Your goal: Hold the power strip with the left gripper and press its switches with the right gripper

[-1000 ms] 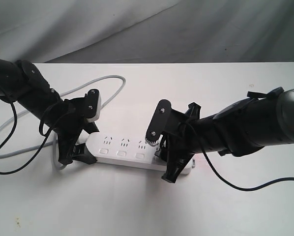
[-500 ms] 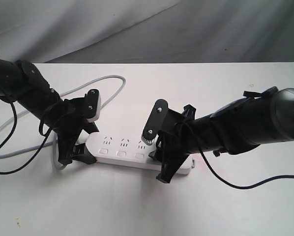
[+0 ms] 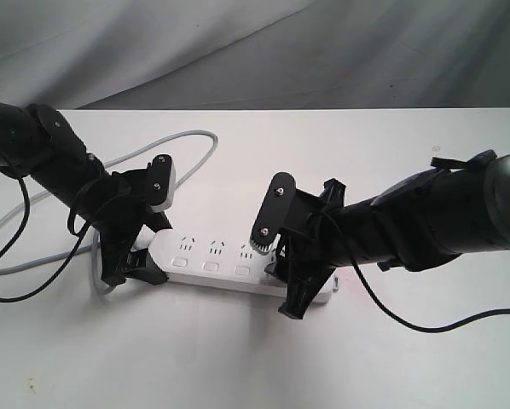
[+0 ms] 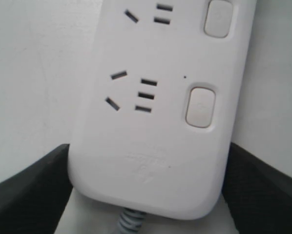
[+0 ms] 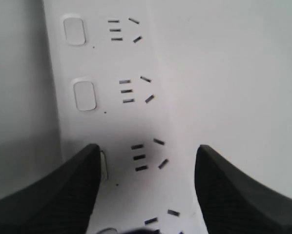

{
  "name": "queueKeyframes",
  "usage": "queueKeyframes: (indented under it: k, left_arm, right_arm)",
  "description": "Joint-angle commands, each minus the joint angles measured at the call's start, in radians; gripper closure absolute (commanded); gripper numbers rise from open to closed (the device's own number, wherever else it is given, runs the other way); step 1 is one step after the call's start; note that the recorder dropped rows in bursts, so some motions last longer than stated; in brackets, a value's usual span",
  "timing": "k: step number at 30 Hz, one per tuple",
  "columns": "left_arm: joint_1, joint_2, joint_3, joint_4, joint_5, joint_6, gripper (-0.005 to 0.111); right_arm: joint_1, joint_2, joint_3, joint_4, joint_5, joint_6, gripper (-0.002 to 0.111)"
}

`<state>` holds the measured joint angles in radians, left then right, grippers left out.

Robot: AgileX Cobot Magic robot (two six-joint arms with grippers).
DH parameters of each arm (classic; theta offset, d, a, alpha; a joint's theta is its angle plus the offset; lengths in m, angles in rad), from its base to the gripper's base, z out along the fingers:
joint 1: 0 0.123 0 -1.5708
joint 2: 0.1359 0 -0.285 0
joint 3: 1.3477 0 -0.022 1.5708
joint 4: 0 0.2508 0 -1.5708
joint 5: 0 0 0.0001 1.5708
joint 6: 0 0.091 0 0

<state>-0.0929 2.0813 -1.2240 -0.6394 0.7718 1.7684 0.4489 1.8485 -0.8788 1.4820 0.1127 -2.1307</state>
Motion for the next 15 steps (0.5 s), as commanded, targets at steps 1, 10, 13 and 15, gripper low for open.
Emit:
queueKeyframes:
  k: [1,10,13,15]
  left_arm:
    - [-0.005,0.003,-0.004,-0.01,-0.012,-0.007,0.034]
    - [-0.005,0.003,-0.004,-0.01,-0.012,-0.005,0.034]
    - [-0.005,0.003,-0.004,-0.01,-0.014,-0.005,0.034]
    - [-0.005,0.003,-0.004,-0.01,-0.014,-0.005,0.034]
  right_arm:
    - [0.002,-0.085,0.025,-0.01,-0.031,-0.01,0.054]
    - [-0.049,-0.148,0.127,0.003,-0.053,-0.01,0.054]
    - [-0.064,-0.146,0.132,0.001,-0.05,-0.012,0.054]
    - [-0.068,-0.146,0.132,-0.002,-0.05,-0.012,0.054]
